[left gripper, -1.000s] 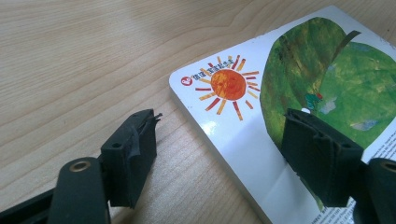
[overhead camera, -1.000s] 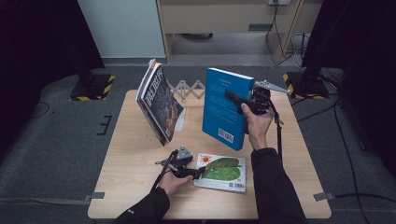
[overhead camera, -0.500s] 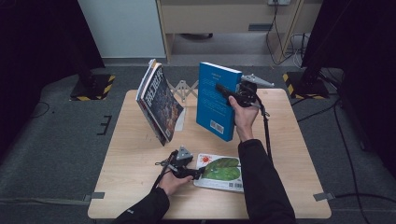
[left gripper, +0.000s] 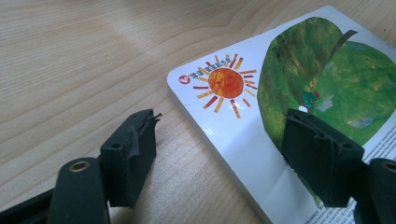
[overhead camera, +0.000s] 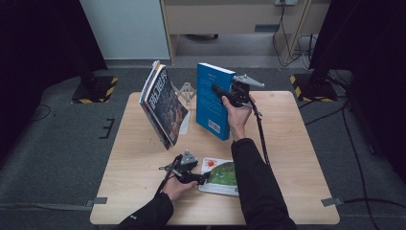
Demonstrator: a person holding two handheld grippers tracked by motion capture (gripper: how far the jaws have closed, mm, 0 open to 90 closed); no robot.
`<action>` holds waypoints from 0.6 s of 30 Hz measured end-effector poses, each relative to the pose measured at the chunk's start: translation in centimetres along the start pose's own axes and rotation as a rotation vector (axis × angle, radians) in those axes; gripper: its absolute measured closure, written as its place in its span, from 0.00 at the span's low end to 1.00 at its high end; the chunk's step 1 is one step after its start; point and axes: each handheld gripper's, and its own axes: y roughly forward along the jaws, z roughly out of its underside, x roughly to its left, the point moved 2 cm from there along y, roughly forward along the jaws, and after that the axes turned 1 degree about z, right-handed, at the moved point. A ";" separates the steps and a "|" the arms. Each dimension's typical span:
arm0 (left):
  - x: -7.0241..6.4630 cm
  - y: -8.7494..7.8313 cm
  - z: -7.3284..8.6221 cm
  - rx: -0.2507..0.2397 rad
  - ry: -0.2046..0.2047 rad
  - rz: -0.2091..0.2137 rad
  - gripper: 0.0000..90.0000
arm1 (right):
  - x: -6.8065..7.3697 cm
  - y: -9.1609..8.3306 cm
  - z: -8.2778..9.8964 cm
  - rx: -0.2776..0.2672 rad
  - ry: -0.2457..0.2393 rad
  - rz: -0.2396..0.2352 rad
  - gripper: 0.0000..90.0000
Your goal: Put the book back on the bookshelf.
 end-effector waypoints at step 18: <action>0.0 0.0 0.0 0.000 0.000 -0.001 0.28 | 0.3 3.0 1.8 0.024 -0.054 0.050 0.68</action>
